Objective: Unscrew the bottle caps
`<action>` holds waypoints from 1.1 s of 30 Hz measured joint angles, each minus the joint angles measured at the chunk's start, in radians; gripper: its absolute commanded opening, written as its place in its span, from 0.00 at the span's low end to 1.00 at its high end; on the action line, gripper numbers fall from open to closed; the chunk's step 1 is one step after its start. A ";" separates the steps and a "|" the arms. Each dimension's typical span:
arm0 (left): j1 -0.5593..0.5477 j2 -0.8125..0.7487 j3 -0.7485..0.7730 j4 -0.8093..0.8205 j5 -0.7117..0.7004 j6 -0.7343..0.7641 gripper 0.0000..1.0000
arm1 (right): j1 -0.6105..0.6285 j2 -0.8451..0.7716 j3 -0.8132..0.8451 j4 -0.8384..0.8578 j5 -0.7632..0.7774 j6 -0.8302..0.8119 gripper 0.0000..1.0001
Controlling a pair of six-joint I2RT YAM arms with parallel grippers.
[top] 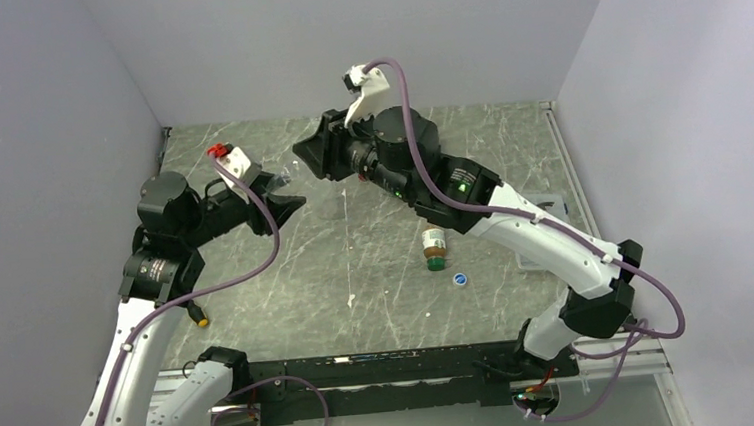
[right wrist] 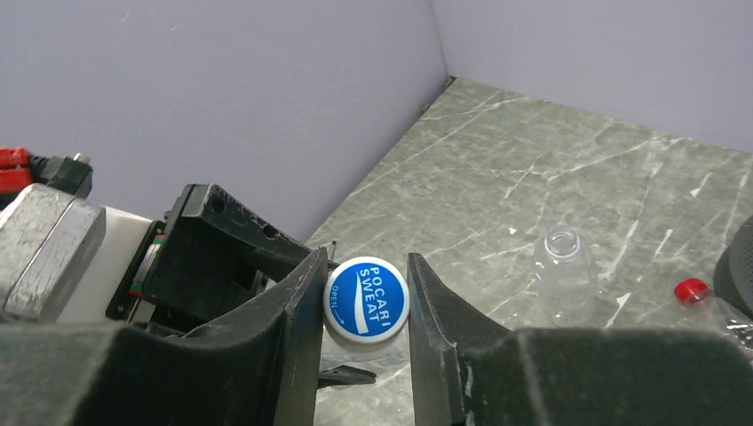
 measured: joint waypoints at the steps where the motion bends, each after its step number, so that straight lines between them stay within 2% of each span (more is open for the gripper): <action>1: 0.000 -0.001 0.000 0.000 0.008 -0.010 0.43 | -0.008 -0.010 -0.019 0.019 -0.022 0.000 0.06; 5: 0.000 -0.001 0.000 0.010 0.084 -0.086 0.44 | -0.053 -0.071 -0.116 0.106 -0.167 -0.003 0.05; 7: 0.002 0.000 0.000 0.028 0.147 -0.138 0.43 | -0.080 -0.111 -0.169 0.164 -0.286 -0.019 0.05; 12: 0.005 0.024 0.001 0.155 0.375 -0.319 0.43 | -0.116 -0.192 -0.230 0.256 -0.550 -0.080 0.03; 15: 0.005 0.034 0.003 0.214 0.470 -0.383 0.42 | -0.128 -0.208 -0.230 0.270 -0.667 -0.114 0.05; 16: 0.005 0.035 0.003 0.219 0.487 -0.391 0.42 | -0.129 -0.209 -0.230 0.272 -0.694 -0.126 0.10; 17: 0.005 0.036 0.003 0.221 0.502 -0.397 0.42 | -0.130 -0.211 -0.230 0.272 -0.710 -0.134 0.19; 19: 0.005 0.038 0.004 0.222 0.515 -0.399 0.41 | -0.131 -0.212 -0.230 0.268 -0.726 -0.151 0.56; 21: 0.005 0.041 0.004 0.216 0.519 -0.394 0.40 | -0.131 -0.214 -0.230 0.259 -0.723 -0.170 0.87; 22: 0.005 0.043 0.004 0.207 0.519 -0.389 0.40 | -0.131 -0.214 -0.230 0.255 -0.712 -0.175 0.98; 28: 0.005 0.043 0.006 0.126 0.438 -0.293 0.45 | -0.131 -0.214 -0.220 0.222 -0.553 -0.178 1.00; 33: 0.005 0.015 0.002 0.088 0.303 -0.177 0.45 | -0.121 -0.190 -0.148 0.159 -0.349 -0.094 1.00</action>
